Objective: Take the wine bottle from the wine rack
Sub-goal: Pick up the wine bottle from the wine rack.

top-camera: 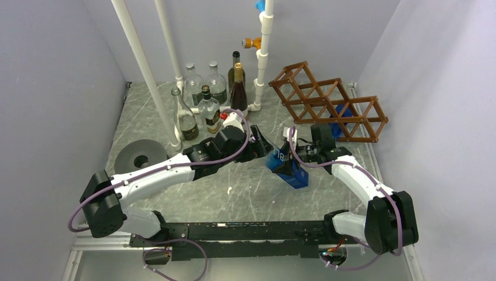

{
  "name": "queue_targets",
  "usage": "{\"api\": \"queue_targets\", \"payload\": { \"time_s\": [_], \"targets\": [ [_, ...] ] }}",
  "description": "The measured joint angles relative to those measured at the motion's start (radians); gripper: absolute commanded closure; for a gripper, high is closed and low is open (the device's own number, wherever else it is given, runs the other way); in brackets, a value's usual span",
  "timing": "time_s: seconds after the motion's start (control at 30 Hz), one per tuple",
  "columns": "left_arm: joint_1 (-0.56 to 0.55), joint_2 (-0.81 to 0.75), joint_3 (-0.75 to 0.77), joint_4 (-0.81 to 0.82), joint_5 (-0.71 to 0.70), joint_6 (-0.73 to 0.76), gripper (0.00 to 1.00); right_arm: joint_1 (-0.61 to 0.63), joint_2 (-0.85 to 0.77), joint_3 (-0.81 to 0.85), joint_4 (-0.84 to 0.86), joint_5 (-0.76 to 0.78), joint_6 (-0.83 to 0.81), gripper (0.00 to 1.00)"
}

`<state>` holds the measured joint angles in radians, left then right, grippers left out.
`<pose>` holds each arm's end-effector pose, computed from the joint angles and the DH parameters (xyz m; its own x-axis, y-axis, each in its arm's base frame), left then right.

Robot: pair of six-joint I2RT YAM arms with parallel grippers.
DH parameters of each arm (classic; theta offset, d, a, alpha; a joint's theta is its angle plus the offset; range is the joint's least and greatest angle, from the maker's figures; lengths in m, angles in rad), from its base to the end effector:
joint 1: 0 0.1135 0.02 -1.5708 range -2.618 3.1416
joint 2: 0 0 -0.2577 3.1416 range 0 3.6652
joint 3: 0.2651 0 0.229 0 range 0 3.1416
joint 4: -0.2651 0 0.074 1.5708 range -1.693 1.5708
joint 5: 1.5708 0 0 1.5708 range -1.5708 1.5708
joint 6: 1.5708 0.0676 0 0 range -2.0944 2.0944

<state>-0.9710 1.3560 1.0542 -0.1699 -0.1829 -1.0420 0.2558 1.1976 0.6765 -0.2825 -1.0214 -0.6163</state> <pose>0.1902 -0.2564 0.2930 -0.7513 -0.4055 -0.5208 0.1419 0.6713 -0.7274 0.2016 0.1123 0.2168 -0.1609 -0.3541 -0.9213 -0.9777 0.1848 0.0998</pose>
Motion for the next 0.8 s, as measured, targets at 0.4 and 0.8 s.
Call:
{"api": "queue_targets", "payload": {
  "time_s": [0.4,0.8],
  "targets": [
    [-0.038,0.027,0.001,0.008,-0.089,-0.043,0.13,-0.003,0.0,-0.002,0.0,-0.002,0.0,1.0],
    [-0.053,0.05,-0.001,0.068,-0.112,-0.056,0.96,-0.005,0.0,-0.003,0.018,0.008,-0.002,1.0]
  ]
}}
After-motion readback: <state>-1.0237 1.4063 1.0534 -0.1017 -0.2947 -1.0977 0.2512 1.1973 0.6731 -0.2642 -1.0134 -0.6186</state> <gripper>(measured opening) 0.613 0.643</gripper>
